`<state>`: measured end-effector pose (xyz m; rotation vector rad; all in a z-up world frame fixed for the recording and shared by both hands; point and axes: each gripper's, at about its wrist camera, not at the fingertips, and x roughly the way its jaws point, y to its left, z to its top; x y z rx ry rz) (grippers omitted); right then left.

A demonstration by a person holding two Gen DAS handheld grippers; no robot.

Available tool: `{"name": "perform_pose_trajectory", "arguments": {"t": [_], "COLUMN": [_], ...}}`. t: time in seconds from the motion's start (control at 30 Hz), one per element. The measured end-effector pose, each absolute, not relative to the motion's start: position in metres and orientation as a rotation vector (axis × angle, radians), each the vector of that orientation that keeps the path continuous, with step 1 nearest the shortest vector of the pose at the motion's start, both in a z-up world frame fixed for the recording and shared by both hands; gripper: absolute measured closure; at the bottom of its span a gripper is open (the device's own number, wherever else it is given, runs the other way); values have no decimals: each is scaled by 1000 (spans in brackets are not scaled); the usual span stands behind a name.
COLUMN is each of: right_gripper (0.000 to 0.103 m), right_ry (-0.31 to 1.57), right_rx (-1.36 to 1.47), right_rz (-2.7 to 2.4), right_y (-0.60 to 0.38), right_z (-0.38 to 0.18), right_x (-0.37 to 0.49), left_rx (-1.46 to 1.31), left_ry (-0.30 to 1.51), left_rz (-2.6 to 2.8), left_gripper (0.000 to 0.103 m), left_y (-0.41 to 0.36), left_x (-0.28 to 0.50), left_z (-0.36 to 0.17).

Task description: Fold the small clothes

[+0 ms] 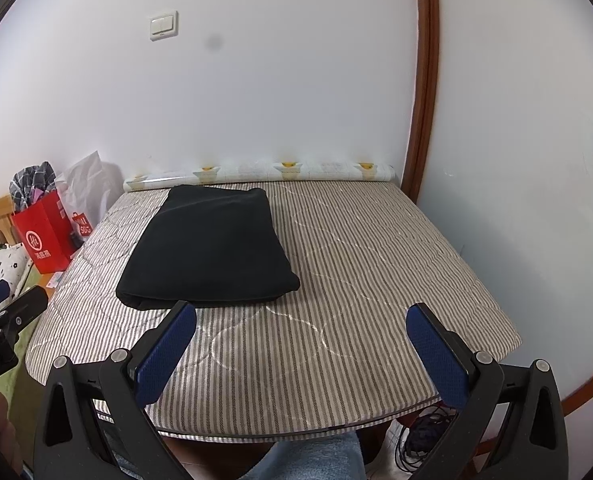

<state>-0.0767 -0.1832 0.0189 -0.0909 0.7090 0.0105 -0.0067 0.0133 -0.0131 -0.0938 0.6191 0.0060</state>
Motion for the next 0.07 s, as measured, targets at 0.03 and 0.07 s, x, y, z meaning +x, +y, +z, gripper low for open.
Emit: {"name": "perform_pose_trajectory", "arguments": {"t": [0.03,0.07], "right_gripper": [0,0], "right_ry": [706,704], "right_rx": [-92,-92], "right_rz": [12,15], "right_y": [-182,-182], "right_z": [19,20], "right_x": [-77,-77], "left_rx": [-95,-95], "left_ry": [620,618], "left_rz": [9,14], "left_gripper": [5,5], "left_y": [14,15], "left_x": [-6,-6], "left_z": [-13,-13]}}
